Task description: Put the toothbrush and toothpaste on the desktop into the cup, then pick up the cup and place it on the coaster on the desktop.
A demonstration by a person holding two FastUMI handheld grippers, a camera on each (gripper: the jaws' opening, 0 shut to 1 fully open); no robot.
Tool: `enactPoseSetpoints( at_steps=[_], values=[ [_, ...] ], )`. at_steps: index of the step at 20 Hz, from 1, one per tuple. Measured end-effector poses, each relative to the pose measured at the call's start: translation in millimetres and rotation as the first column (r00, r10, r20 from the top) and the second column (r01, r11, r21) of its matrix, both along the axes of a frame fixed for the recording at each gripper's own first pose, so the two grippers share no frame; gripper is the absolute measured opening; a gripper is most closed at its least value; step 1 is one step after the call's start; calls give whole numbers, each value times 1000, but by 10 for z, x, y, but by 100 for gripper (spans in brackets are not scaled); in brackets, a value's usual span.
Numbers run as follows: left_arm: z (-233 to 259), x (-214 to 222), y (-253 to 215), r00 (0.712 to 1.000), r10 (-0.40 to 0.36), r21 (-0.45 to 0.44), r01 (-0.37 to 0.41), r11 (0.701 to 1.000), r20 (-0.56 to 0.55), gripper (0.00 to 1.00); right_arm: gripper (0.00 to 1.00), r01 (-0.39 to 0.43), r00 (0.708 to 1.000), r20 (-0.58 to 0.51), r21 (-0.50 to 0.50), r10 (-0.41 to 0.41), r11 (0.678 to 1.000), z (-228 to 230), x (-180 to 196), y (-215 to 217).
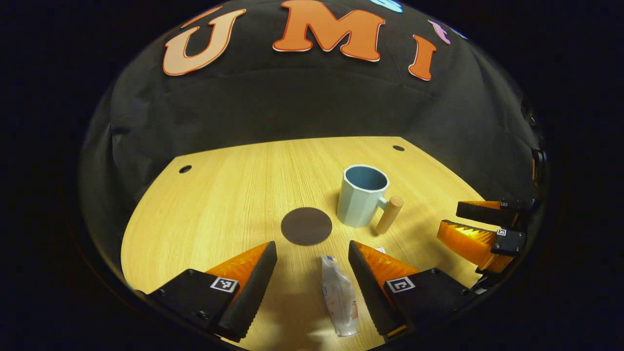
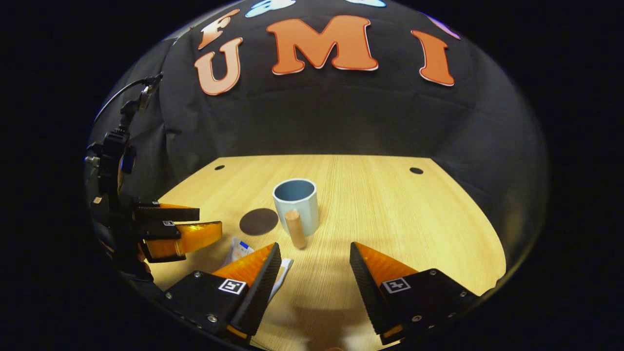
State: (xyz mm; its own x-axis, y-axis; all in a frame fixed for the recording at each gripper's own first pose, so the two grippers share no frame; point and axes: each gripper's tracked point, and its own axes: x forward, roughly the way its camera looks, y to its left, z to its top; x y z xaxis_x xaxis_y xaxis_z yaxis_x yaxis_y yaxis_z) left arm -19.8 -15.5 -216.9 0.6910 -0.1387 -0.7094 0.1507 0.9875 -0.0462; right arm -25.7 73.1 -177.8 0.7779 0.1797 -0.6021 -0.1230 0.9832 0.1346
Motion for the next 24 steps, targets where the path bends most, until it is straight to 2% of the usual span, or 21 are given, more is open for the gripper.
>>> enactPoseSetpoints(
  at_steps=[5, 8, 9, 15, 21, 24],
  values=[
    [-96, -65, -59, 993, -33, -28, 30, 999, -113, 95, 86, -13, 997, -78, 40, 16, 999, -164, -57, 83],
    [-123, -196, -77, 975, -47, -83, 30, 996, -218, 84, 85, -33, 994, -105, 29, 36, 999, -248, -86, 130],
    [-126, -222, -58, 970, -46, -97, 24, 995, -237, 83, 85, -39, 993, -112, 26, 42, 999, -269, -92, 146],
    [-339, -284, -80, 955, -35, -98, 6, 995, -294, 81, 84, -64, 988, -142, 30, 68, 997, -313, -110, 218],
    [-361, -447, 28, 942, -3, -72, -22, 997, -337, 73, 84, -96, 974, -206, 19, 98, 995, -497, -181, 359],
    [-373, -425, 59, 940, 15, -67, -41, 997, -341, 63, 83, -122, 965, -234, 11, 121, 992, -538, -229, 444]
  ],
)
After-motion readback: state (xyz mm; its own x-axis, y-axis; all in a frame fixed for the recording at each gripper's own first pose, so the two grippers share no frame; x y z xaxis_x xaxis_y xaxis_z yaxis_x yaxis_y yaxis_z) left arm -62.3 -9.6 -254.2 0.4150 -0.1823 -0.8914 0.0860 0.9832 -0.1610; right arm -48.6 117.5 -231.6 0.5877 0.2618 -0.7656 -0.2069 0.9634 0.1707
